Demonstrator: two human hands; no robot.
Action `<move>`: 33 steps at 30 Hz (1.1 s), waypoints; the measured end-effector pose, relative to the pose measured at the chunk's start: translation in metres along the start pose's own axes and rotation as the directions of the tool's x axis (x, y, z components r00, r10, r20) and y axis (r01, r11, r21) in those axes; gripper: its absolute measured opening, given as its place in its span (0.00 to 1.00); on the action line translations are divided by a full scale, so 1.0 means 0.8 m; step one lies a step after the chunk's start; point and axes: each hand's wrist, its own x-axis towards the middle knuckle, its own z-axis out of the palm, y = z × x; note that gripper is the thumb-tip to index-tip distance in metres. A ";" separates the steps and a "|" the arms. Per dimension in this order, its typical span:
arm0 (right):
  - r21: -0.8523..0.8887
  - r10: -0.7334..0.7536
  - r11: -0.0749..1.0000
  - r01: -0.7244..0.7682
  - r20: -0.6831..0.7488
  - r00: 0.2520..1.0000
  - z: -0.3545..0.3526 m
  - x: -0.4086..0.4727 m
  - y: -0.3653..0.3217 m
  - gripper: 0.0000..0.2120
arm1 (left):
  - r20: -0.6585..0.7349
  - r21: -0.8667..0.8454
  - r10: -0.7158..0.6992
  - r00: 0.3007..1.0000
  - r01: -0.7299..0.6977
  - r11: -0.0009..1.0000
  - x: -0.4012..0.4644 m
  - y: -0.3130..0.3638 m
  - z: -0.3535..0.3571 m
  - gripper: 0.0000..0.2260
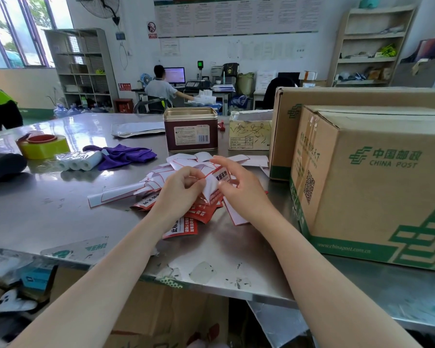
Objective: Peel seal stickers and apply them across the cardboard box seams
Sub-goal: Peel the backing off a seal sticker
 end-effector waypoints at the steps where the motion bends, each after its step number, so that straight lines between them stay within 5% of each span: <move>1: 0.006 0.001 1.000 -0.001 0.007 1.000 0.000 0.000 -0.001 0.24 | -0.015 0.019 0.002 1.000 -0.002 1.000 0.001 -0.001 0.000 0.03; 8: -0.037 0.015 0.999 -0.014 0.040 0.999 0.003 -0.001 -0.001 0.22 | 0.006 -0.080 0.025 1.000 -0.024 0.996 -0.003 0.003 -0.004 0.09; 13: -0.061 0.007 0.998 -0.004 0.046 0.999 0.003 -0.001 0.000 0.22 | -0.024 0.034 0.078 0.997 -0.078 0.996 0.001 -0.001 -0.004 0.15; 26: 0.053 0.013 0.998 -0.015 0.027 1.000 0.001 -0.001 -0.002 0.17 | -0.089 -0.001 0.072 0.993 -0.073 0.997 0.001 -0.002 -0.004 0.19; 33: -0.242 -0.087 0.966 0.090 0.022 0.996 0.006 0.003 0.009 0.21 | -0.045 0.024 0.066 0.997 -0.065 0.998 0.002 -0.005 -0.003 0.18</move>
